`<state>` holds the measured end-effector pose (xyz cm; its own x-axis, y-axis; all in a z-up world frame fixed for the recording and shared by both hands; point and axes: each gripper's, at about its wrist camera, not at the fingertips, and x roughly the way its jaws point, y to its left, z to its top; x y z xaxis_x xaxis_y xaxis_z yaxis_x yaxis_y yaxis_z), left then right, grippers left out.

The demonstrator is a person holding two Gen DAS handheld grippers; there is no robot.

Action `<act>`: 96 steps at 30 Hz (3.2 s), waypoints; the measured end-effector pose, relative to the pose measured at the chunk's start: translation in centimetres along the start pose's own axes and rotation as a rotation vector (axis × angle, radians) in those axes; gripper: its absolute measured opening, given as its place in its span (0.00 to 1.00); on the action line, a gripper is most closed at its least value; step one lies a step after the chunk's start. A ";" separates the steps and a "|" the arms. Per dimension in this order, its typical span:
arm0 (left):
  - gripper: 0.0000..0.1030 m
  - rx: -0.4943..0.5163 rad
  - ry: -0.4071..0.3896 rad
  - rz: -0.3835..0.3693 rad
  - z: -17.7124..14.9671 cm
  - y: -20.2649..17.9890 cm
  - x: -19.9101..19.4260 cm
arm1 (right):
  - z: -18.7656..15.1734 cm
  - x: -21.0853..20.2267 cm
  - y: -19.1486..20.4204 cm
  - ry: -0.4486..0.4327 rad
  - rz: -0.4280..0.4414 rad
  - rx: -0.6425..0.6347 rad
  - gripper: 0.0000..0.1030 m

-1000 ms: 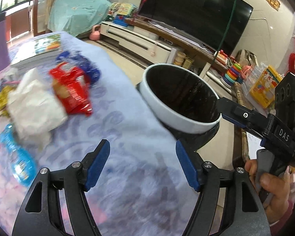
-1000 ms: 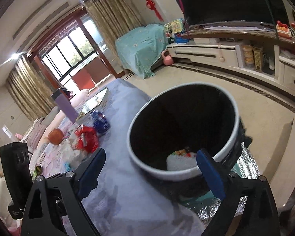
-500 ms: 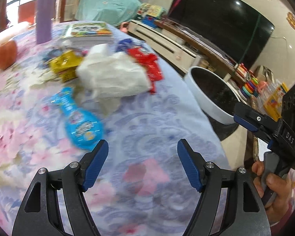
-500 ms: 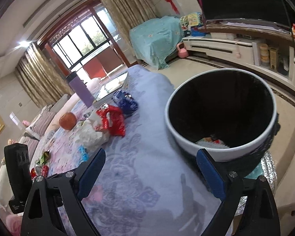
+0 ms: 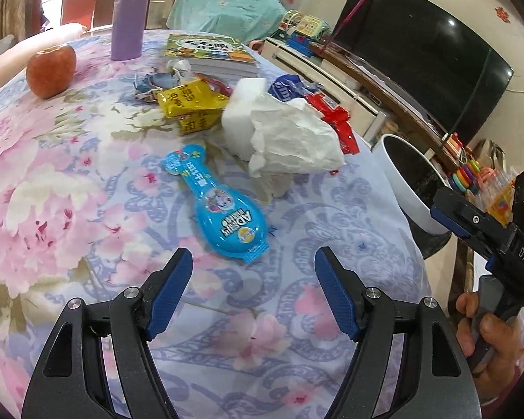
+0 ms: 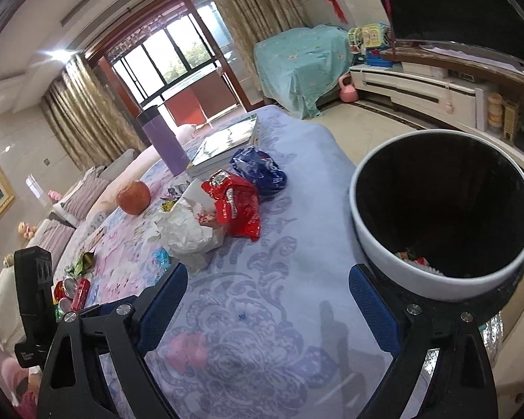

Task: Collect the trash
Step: 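Move both open tools back toward the trash on the table, then grasp the blue candy package with the left tool while the right grasps the red snack bag, then carry the blue candy package and red snack bag over the trash bin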

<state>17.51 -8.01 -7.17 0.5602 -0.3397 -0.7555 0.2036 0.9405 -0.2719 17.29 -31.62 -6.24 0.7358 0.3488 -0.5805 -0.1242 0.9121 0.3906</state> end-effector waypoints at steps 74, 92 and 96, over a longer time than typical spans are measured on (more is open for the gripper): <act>0.51 0.319 -0.056 -0.176 -0.4 -12.2 -1.0 | -0.6 -6.1 -4.9 -0.093 -0.040 0.120 0.22; 0.51 0.391 -0.050 -0.225 1.8 -17.8 1.1 | 0.6 -8.4 -8.7 -0.157 -0.091 0.180 0.22; 0.51 0.405 -0.049 -0.229 2.3 -18.6 1.7 | 0.9 -8.5 -9.7 -0.159 -0.104 0.183 0.22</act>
<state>16.49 -26.09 -2.04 0.4995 -0.5473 -0.6715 0.6178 0.7684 -0.1668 12.83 -43.61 -4.40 0.8356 0.2041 -0.5100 0.0692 0.8819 0.4663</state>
